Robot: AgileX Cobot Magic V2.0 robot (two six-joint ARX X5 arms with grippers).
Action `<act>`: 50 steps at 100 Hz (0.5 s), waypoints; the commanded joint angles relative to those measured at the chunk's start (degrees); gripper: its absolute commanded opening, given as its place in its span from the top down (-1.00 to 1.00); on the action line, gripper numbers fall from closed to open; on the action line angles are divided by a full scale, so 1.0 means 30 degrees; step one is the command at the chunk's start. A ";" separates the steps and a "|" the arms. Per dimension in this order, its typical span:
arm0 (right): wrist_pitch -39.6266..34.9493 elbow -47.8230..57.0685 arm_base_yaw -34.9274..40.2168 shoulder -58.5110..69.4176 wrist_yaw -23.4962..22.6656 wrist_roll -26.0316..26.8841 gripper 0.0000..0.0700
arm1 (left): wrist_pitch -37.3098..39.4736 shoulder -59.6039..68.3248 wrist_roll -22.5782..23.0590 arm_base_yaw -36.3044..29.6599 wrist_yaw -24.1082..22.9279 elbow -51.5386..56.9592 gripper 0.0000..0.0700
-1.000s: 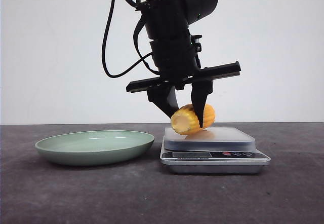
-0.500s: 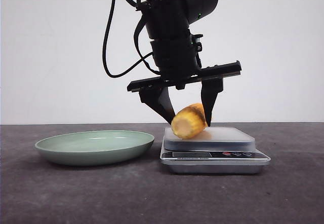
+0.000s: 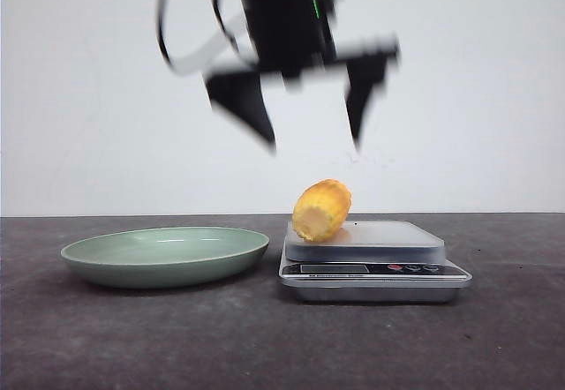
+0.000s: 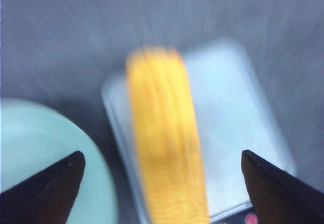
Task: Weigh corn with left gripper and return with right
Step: 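Raise the left gripper away from the scale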
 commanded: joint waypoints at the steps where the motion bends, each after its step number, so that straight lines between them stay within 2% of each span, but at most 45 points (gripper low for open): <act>1: 0.0189 0.0313 0.0066 0.0124 0.0007 -0.0153 -0.61 | 0.0007 -0.1690 0.1705 0.0029 -0.0561 0.0597 -0.72; 10: 0.0219 0.0313 0.0066 0.0124 0.0007 -0.0160 -0.61 | -0.0525 -0.4692 0.2667 0.0262 -0.1049 0.0627 -0.72; 29: 0.0226 0.0313 0.0066 0.0131 -0.0036 -0.0160 -0.61 | -0.2244 -1.2080 0.4430 0.0364 -0.3825 0.0627 -0.71; 39: 0.0219 0.0313 0.0073 0.0131 -0.0146 -0.0182 -0.61 | -0.3789 -1.5569 0.4554 0.0474 -0.5253 0.0627 -0.71; 50: 0.0219 0.0313 0.0102 0.0131 -0.0226 -0.0474 -0.61 | -0.6266 -1.9016 0.4452 0.0481 -0.7592 0.0627 -0.70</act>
